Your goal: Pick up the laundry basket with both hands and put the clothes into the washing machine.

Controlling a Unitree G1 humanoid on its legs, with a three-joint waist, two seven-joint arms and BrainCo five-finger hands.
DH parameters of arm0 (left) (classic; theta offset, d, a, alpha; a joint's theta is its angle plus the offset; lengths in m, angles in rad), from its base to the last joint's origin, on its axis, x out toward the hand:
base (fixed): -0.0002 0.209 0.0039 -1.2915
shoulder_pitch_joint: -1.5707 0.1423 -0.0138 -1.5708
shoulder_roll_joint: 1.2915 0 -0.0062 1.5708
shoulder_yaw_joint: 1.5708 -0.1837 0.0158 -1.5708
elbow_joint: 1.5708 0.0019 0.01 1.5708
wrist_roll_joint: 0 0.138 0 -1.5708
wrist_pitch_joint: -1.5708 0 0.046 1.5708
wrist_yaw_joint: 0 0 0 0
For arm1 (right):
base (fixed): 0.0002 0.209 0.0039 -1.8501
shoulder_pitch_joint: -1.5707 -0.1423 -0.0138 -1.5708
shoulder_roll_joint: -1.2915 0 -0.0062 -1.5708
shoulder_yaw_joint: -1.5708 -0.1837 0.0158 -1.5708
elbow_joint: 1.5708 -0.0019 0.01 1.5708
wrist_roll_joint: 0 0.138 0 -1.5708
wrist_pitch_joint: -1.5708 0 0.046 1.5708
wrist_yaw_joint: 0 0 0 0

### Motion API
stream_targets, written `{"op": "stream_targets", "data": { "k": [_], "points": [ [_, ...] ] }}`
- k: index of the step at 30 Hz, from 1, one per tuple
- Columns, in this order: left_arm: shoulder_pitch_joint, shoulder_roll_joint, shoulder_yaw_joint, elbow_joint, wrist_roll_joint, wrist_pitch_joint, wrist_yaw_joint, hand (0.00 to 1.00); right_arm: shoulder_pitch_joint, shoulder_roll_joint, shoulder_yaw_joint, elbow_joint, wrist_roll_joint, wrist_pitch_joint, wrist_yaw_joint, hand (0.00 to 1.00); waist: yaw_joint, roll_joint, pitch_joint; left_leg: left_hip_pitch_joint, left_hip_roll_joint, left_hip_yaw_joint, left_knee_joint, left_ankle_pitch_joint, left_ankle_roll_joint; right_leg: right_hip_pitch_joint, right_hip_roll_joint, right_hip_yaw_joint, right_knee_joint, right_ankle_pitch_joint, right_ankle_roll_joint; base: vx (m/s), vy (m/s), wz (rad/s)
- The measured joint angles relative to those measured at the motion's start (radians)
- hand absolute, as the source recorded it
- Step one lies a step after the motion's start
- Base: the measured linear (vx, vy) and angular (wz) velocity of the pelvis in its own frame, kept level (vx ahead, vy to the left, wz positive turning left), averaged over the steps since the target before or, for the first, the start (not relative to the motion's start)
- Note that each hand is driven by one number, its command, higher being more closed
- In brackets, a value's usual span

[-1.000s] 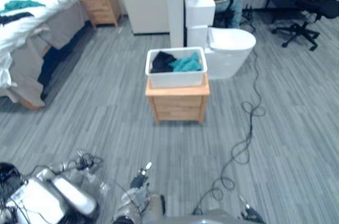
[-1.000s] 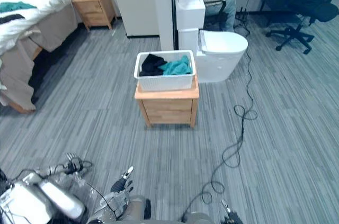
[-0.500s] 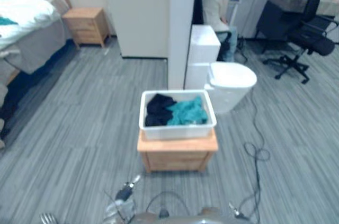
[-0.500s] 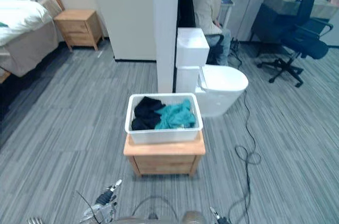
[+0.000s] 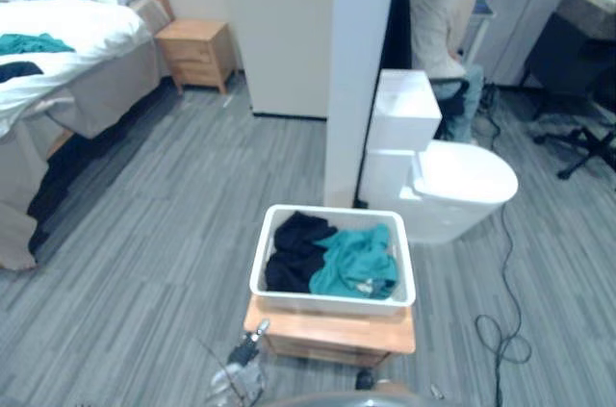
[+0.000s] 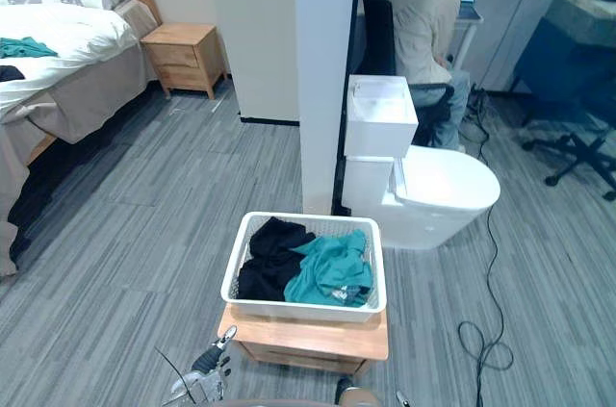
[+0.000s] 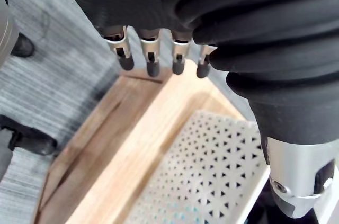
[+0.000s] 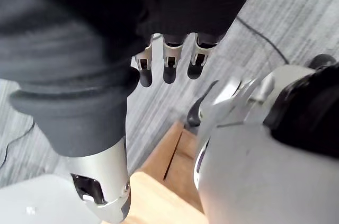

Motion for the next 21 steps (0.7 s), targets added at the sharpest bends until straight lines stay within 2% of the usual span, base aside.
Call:
{"op": "stream_targets", "data": {
  "k": [1, 2, 3, 4, 5, 7, 8, 9, 10, 11, 12, 14, 15, 17, 18, 21],
  "points": [
    [-0.001, -0.001, 0.000, -0.011, 0.001, -0.006, 0.001, 0.00, -0.004, -0.004, 0.014, -0.012, 0.004, -0.003, -0.001, 0.00, 0.002, 0.007, 0.004, -0.078, 0.012, -0.002, 0.149, 0.005, -0.015, 0.005, 0.010, -0.007, 0.003, -0.018, -0.005, 0.07, -0.141, 0.19],
    [-0.003, -0.001, 0.000, -0.016, 0.002, -0.008, 0.001, 0.00, -0.006, -0.006, 0.019, -0.020, 0.004, -0.005, -0.002, 0.00, 0.005, 0.013, 0.010, -0.107, 0.018, -0.003, 0.214, 0.019, -0.039, 0.011, 0.013, -0.011, 0.006, -0.023, -0.011, 0.03, -0.061, 0.12],
    [0.000, -0.002, -0.003, -0.023, 0.002, -0.014, 0.006, 0.00, -0.008, -0.015, 0.043, -0.028, 0.006, -0.010, -0.004, 0.00, 0.008, 0.011, 0.022, -0.136, 0.035, 0.012, 0.279, 0.005, -0.030, 0.027, 0.011, -0.014, 0.006, -0.030, -0.015, 0.03, -0.039, 0.08],
    [0.000, -0.001, -0.014, -0.030, 0.000, -0.015, 0.014, 0.00, -0.018, -0.029, 0.052, -0.039, 0.014, -0.012, -0.009, 0.00, 0.003, 0.022, 0.026, -0.136, 0.057, 0.025, 0.232, -0.041, -0.005, 0.045, 0.009, -0.014, -0.001, -0.033, -0.011, 0.03, -0.029, 0.06],
    [0.004, 0.000, -0.021, -0.033, 0.000, -0.015, 0.019, 0.00, -0.019, -0.030, 0.052, -0.048, 0.017, -0.012, -0.014, 0.00, 0.001, 0.023, 0.026, -0.136, 0.070, 0.034, 0.182, -0.060, -0.004, 0.050, 0.007, -0.013, -0.005, -0.041, -0.002, 0.02, -0.009, 0.05],
    [0.027, 0.006, -0.053, -0.077, 0.000, -0.016, 0.022, 0.00, -0.009, -0.030, 0.074, -0.119, 0.040, -0.015, -0.030, 0.00, -0.002, 0.023, 0.026, -0.140, 0.111, 0.051, -0.018, -0.063, -0.006, 0.040, -0.007, -0.013, -0.009, -0.052, 0.011, -0.02, 0.038, -0.04],
    [0.050, 0.005, -0.080, -0.119, -0.001, -0.017, 0.028, 0.00, 0.011, -0.036, 0.092, -0.198, 0.045, -0.017, -0.045, 0.00, -0.001, 0.033, 0.019, -0.148, 0.130, 0.049, -0.126, -0.043, -0.026, 0.014, -0.009, -0.003, 0.007, -0.060, 0.024, -0.03, 0.144, -0.28],
    [0.085, -0.001, -0.105, -0.186, -0.001, -0.012, 0.036, 0.00, 0.033, -0.041, 0.091, -0.304, 0.046, -0.017, -0.051, 0.00, -0.001, 0.065, 0.013, -0.163, 0.152, 0.025, -0.163, -0.036, -0.052, -0.010, 0.003, 0.014, 0.026, -0.068, 0.042, 0.00, 0.180, -0.37],
    [0.106, -0.004, -0.119, -0.232, -0.002, -0.011, 0.042, 0.00, 0.046, -0.045, 0.090, -0.366, 0.046, -0.018, -0.062, 0.00, -0.001, 0.085, 0.007, -0.171, 0.163, 0.027, -0.172, -0.028, -0.059, -0.020, 0.012, 0.024, 0.031, -0.068, 0.051, 0.07, 0.264, -0.58],
    [0.154, 0.004, -0.121, -0.331, -0.002, -0.008, 0.042, 0.00, 0.063, -0.037, 0.090, -0.468, 0.040, -0.018, -0.087, 0.00, -0.001, 0.091, -0.006, -0.178, 0.156, 0.052, -0.173, -0.010, -0.051, -0.021, 0.005, 0.059, 0.016, -0.056, 0.072, 0.11, 0.267, -0.52],
    [0.189, 0.016, -0.120, -0.417, -0.002, -0.005, 0.042, 0.00, 0.082, -0.023, 0.090, -0.558, 0.030, -0.018, -0.099, 0.00, -0.003, 0.080, -0.022, -0.174, 0.136, 0.071, -0.201, -0.008, -0.049, -0.023, -0.012, 0.078, -0.013, -0.042, 0.089, 0.15, 0.307, -0.56],
    [0.254, 0.039, -0.088, -0.655, -0.007, -0.007, 0.040, 0.00, 0.114, -0.009, 0.087, -0.758, -0.011, -0.019, -0.135, 0.00, -0.001, 0.050, -0.045, -0.156, 0.081, 0.129, -0.299, 0.024, -0.018, -0.056, -0.058, 0.129, -0.052, -0.006, 0.114, 0.18, 0.257, -0.41],
    [0.258, 0.039, -0.082, -0.674, -0.011, -0.007, 0.039, 0.00, 0.114, -0.010, 0.087, -0.776, -0.019, -0.018, -0.136, 0.00, -0.001, 0.050, -0.046, -0.153, 0.077, 0.134, -0.306, 0.031, -0.014, -0.056, -0.062, 0.133, -0.058, -0.002, 0.117, 0.14, 0.188, -0.42],
    [0.278, 0.047, -0.044, -0.749, -0.032, -0.014, 0.037, 0.00, 0.115, -0.010, 0.091, -0.882, -0.124, -0.016, -0.143, 0.00, 0.000, 0.052, -0.049, -0.128, 0.056, 0.165, -0.339, 0.047, -0.001, -0.049, -0.080, 0.155, -0.088, 0.014, 0.130, 0.15, 0.135, -0.36],
    [0.273, 0.059, -0.036, -0.778, -0.050, -0.016, 0.037, 0.00, 0.114, -0.015, 0.095, -0.958, -0.219, -0.011, -0.137, 0.00, 0.000, 0.056, -0.054, -0.117, 0.045, 0.180, -0.346, 0.052, 0.005, -0.049, -0.089, 0.162, -0.109, 0.027, 0.131, 0.21, 0.119, -0.19],
    [0.245, 0.081, -0.042, -0.796, -0.071, -0.016, 0.032, 0.00, 0.111, -0.075, 0.138, -1.035, -0.346, 0.003, -0.121, 0.00, 0.001, 0.059, -0.057, -0.120, 0.036, 0.175, -0.352, 0.053, 0.007, -0.038, -0.097, 0.155, -0.142, 0.043, 0.139, 0.17, 0.053, -0.01]
  ]
}}
